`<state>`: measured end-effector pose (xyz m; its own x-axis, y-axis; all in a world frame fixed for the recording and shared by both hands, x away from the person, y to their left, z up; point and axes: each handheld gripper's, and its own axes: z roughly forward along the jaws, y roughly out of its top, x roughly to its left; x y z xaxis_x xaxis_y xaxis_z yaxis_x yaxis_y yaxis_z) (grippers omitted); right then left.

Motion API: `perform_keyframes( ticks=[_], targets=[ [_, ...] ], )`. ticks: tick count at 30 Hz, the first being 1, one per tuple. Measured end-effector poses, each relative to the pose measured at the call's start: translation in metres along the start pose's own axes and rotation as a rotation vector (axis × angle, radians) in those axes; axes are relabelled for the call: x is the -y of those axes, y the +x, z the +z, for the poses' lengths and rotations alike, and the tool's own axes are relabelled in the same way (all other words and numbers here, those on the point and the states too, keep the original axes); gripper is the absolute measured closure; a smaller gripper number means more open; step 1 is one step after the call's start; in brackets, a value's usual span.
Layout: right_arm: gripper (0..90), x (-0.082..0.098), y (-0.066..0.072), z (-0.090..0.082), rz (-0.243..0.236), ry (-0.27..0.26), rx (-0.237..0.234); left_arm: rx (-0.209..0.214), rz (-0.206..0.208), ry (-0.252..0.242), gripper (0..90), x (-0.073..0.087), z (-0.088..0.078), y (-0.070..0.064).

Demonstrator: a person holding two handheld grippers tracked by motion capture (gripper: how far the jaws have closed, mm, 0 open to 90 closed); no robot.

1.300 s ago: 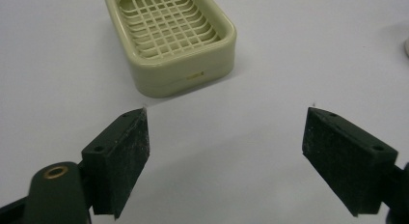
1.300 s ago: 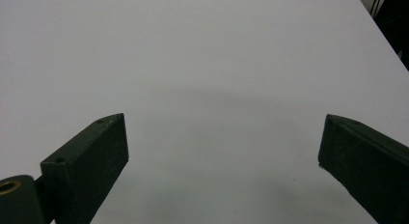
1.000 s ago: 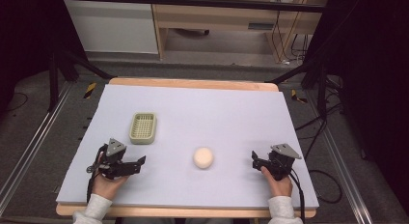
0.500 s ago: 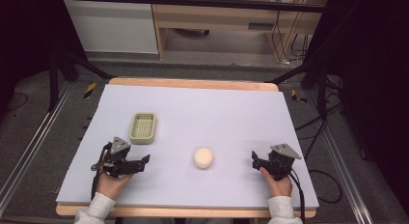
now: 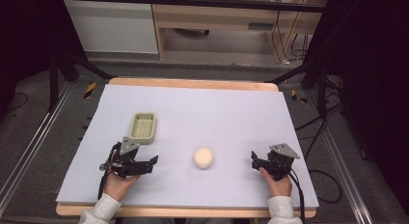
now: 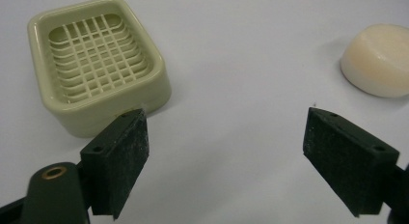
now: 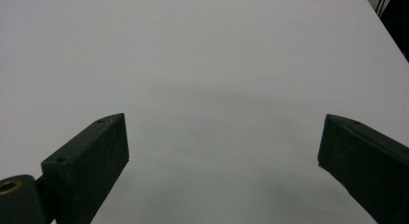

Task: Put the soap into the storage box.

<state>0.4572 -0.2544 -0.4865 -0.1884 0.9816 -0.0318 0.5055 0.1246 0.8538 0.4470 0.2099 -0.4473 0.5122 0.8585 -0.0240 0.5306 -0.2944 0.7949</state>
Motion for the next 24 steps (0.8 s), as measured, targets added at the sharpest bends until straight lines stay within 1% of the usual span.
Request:
perform_keyframes(
  ticks=[8, 13, 14, 15, 16, 18, 20, 24],
  targets=[
    [4.3, 0.000, 0.000, 0.000, 0.000, 0.000, 0.000, 0.012, 0.016, 0.002, 15.1, -0.005, 0.003, -0.007],
    [4.3, 0.000, 0.000, 0.000, 0.003, 0.001, -0.002, 0.019, 0.016, 0.000, 14.8, -0.007, 0.004, -0.010],
    [4.3, 0.000, 0.000, 0.000, 0.001, 0.000, 0.000, 0.017, 0.027, 0.006, 14.5, -0.009, 0.004, -0.012],
    [4.3, 0.000, 0.000, 0.000, 0.001, 0.000, 0.000, 0.017, 0.027, 0.006, 14.5, -0.009, 0.004, -0.012],
    [4.3, 0.000, 0.000, 0.000, 0.001, 0.000, 0.000, 0.014, 0.039, 0.009, 14.5, -0.009, 0.004, -0.013],
    [4.4, 0.000, 0.000, 0.000, 0.002, 0.000, 0.000, 0.011, 0.044, 0.012, 14.4, -0.011, 0.005, -0.014],
    [4.4, 0.000, -0.001, 0.000, 0.003, 0.001, -0.002, 0.013, 0.036, 0.007, 14.4, -0.012, 0.005, -0.015],
    [4.4, 0.000, -0.001, 0.000, 0.002, 0.000, -0.003, 0.019, 0.039, 0.006, 14.4, -0.013, 0.005, -0.017]
  ],
)
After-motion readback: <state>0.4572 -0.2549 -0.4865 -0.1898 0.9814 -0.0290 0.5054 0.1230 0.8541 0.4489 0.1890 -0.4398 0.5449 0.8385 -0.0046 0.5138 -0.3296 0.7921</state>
